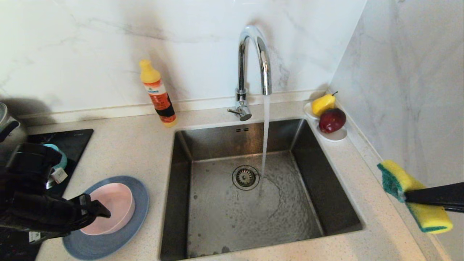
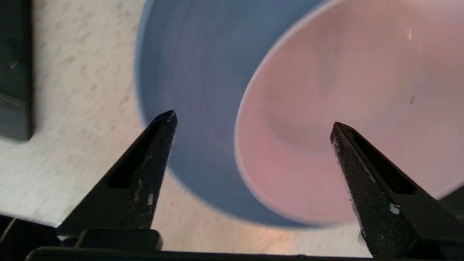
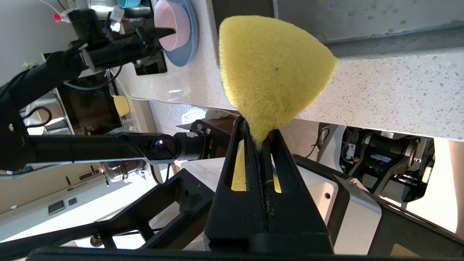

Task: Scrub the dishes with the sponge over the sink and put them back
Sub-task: Wash the bowl

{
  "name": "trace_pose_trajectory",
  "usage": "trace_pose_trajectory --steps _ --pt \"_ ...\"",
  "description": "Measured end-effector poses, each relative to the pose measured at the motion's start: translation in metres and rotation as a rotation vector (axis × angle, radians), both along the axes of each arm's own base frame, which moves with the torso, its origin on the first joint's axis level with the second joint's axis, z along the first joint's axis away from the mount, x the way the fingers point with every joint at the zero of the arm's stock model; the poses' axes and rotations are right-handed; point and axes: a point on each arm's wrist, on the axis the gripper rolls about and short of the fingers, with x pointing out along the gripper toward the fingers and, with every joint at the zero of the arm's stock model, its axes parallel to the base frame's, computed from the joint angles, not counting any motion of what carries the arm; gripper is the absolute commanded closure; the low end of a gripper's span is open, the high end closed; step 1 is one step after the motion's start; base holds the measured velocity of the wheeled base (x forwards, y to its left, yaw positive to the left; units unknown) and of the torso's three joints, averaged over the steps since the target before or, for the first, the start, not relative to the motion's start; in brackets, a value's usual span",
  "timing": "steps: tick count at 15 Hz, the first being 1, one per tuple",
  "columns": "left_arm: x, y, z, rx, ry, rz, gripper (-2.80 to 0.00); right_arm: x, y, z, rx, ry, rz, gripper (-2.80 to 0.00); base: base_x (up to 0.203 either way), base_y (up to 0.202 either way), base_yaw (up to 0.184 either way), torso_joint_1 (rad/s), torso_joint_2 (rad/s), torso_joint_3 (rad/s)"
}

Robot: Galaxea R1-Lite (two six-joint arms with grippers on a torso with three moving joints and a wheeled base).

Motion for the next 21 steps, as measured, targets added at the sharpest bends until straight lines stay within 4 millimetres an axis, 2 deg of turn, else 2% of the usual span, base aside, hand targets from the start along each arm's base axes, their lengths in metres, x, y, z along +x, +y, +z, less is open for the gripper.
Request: trace_pose_trajectory --steps 3,9,12,16,21 --pt "0.005 -0.002 -0.004 -0.008 0.0 -0.003 -2.8 -0.001 0.0 0.0 0.001 -0.002 0.001 0.0 0.0 0.0 0.0 0.0 0.0 0.0" --pt "0.012 -0.001 0.001 0.01 -0.064 0.0 -2.8 -0.002 0.0 0.001 0.003 -0.006 0.002 0.0 0.0 0.0 0.0 0.0 0.0 0.0" --pt "0.016 0.0 -0.005 0.028 -0.046 0.011 -2.8 -0.003 -0.001 -0.001 0.002 -0.004 0.0 0.0 0.0 0.0 0.0 0.0 0.0 0.0" --pt "0.027 0.01 -0.015 0.101 -0.082 0.067 -2.8 -0.002 -0.001 -0.001 0.004 -0.006 0.001 0.0 0.0 0.0 0.0 0.0 0.0 0.0" --pt "0.028 0.025 -0.013 0.122 -0.082 0.099 -2.8 -0.001 0.0 0.0 0.005 -0.006 0.004 0.0 0.0 0.0 0.0 0.0 0.0 0.0"
